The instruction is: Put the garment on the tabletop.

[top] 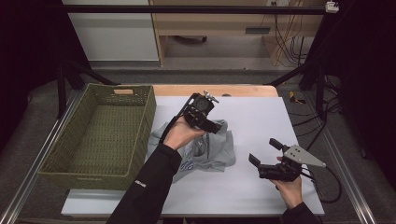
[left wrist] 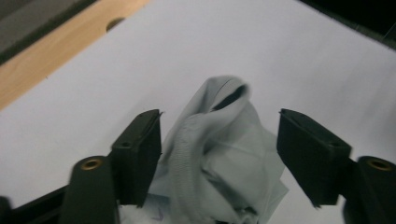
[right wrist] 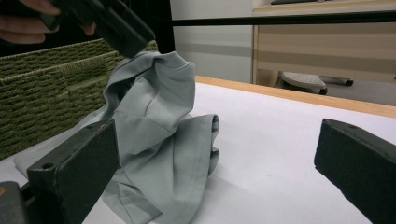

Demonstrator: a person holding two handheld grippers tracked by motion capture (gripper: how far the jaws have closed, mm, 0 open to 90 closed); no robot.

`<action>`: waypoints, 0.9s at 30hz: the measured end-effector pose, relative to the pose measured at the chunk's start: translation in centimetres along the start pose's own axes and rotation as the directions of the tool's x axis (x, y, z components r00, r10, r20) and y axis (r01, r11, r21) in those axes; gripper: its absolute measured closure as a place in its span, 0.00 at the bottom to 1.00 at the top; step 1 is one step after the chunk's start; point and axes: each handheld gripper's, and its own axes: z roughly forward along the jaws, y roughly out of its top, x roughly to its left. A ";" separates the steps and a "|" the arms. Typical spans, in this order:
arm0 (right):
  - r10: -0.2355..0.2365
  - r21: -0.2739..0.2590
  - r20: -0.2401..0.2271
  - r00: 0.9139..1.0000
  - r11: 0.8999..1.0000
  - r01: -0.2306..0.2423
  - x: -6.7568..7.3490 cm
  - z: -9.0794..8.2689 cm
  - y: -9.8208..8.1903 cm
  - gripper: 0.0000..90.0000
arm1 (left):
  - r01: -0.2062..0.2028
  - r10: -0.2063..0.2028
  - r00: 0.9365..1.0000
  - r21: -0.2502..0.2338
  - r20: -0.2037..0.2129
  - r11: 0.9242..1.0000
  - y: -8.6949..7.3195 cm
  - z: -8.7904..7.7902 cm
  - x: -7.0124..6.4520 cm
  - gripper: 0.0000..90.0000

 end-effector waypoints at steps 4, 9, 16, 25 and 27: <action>-0.007 0.009 0.006 1.000 1.000 0.007 -0.1 -0.1 0.0 0.01 | 0.021 -0.021 1.000 -0.083 0.000 0.996 -0.1 -1.2 -0.1 0.27; -0.021 -0.004 0.003 1.000 1.000 0.021 -0.3 -0.1 0.1 0.01 | 0.003 -0.010 0.999 -0.168 -0.037 0.986 -1.3 -2.3 -0.4 0.17; -0.003 0.003 0.008 1.000 1.000 0.003 -0.2 -0.1 0.1 0.00 | 0.029 -0.034 0.999 -0.278 -0.013 0.960 -3.9 -3.1 -0.1 0.11; -0.004 0.003 0.014 1.000 1.000 0.004 -0.2 -0.2 0.2 0.00 | 0.046 -0.040 0.999 -0.416 0.023 0.908 -8.1 -3.6 -0.3 0.11; -0.001 0.006 0.013 1.000 1.000 0.001 -0.3 -0.2 0.2 0.00 | 0.059 -0.047 0.998 -0.446 0.038 0.893 -9.1 -3.7 -0.5 0.11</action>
